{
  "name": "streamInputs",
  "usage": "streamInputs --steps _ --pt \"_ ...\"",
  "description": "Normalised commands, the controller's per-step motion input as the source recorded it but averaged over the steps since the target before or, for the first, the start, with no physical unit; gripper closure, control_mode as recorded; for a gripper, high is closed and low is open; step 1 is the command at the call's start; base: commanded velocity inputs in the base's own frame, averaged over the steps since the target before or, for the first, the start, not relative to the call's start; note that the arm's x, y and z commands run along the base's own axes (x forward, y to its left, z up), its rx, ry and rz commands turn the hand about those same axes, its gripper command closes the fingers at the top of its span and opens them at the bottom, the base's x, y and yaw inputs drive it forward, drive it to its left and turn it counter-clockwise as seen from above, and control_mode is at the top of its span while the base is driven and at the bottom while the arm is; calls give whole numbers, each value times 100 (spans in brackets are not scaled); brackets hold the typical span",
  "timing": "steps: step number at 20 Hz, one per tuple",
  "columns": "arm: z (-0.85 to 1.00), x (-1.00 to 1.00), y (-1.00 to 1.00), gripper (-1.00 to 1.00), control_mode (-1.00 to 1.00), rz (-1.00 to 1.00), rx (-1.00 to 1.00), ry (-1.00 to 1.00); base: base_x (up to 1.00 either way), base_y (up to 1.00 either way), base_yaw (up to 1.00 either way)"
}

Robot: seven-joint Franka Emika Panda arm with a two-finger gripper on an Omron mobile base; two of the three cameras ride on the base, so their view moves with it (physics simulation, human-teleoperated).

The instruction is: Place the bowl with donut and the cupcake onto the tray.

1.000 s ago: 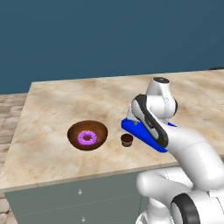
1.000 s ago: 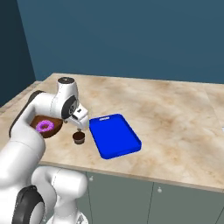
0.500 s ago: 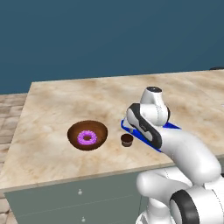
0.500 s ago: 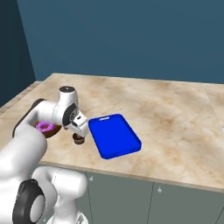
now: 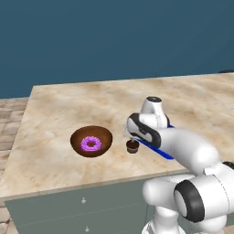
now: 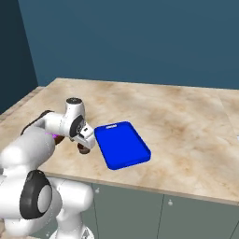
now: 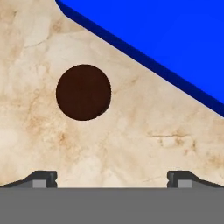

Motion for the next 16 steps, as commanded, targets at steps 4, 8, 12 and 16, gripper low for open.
streamInputs --steps 4,8,12,16 --pt "-32 30 2 -100 -100 0 0 3 0 0 0" --pt "-30 29 5 -100 -100 0 0 2 0 0 0" --pt "-18 24 7 -100 -100 0 0 0 0 0 0" --pt "-12 24 4 -100 -100 0 0 0 0 0 0"
